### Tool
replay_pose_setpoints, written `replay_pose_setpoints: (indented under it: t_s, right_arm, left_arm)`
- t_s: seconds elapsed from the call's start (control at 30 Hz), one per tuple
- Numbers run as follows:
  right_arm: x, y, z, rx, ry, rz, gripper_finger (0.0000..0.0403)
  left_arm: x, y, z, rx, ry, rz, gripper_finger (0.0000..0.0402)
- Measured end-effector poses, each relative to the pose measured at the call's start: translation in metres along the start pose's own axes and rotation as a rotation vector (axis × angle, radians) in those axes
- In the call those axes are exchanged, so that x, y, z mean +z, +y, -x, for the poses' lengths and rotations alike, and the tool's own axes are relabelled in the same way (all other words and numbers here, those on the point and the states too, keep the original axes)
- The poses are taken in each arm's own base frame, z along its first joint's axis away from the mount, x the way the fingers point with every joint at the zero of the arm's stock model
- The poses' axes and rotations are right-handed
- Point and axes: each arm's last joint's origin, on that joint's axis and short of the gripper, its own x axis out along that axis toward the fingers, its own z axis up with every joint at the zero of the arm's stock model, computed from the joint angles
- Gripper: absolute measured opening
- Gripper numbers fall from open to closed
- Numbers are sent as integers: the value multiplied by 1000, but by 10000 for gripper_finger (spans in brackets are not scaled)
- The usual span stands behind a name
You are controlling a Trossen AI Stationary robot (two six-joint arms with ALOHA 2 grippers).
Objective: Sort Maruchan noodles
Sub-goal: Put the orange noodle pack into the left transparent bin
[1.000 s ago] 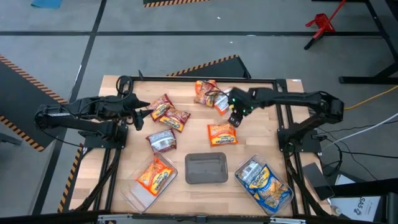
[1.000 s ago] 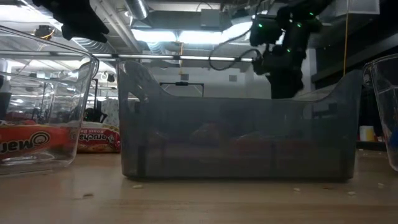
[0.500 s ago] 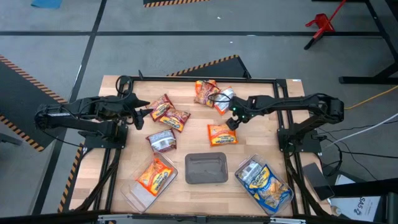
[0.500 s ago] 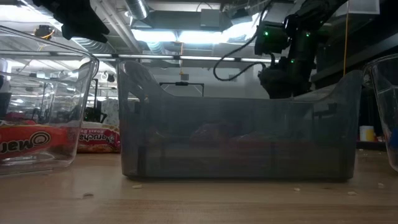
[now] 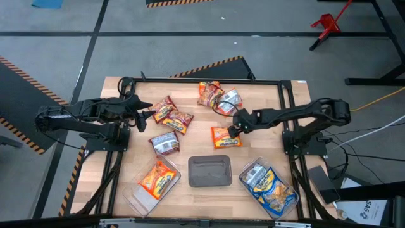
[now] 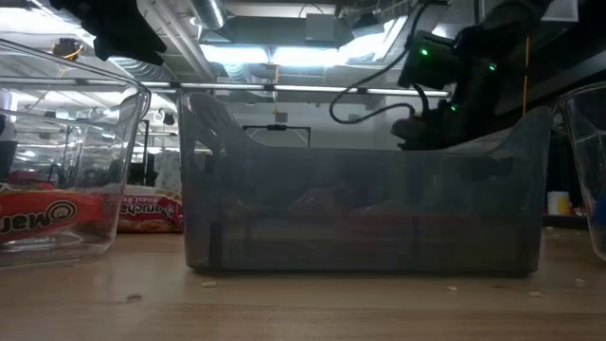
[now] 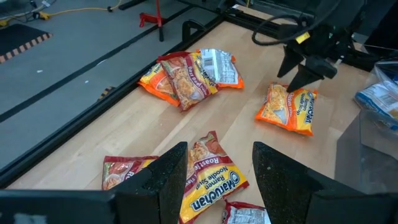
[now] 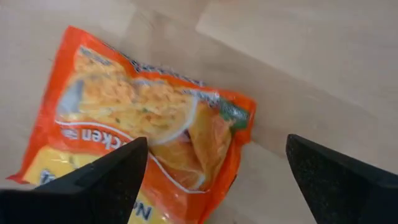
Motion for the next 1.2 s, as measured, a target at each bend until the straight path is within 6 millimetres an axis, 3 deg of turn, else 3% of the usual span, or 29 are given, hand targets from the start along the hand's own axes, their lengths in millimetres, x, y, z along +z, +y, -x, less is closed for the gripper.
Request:
replay_pose_setpoints:
  t_s: [0.3,0.43,0.7,0.93,1.2]
  right_arm:
    - [-12,-1,-12,140,-44,-64,363]
    - [-12,0,-17,145,-30,-63,340]
    - [-13,1,-25,131,-26,-62,221]
    - [-11,3,-20,166,-44,-66,115]
    - [-1,18,-12,256,-86,-36,20]
  left_arm:
    - [0,0,0,10,-4,0,175]
    - [0,1,0,31,-11,0,175]
    - [0,1,0,35,-14,0,175]
    - [1,1,0,36,-14,1,175]
    - [0,1,0,35,-14,1,175]
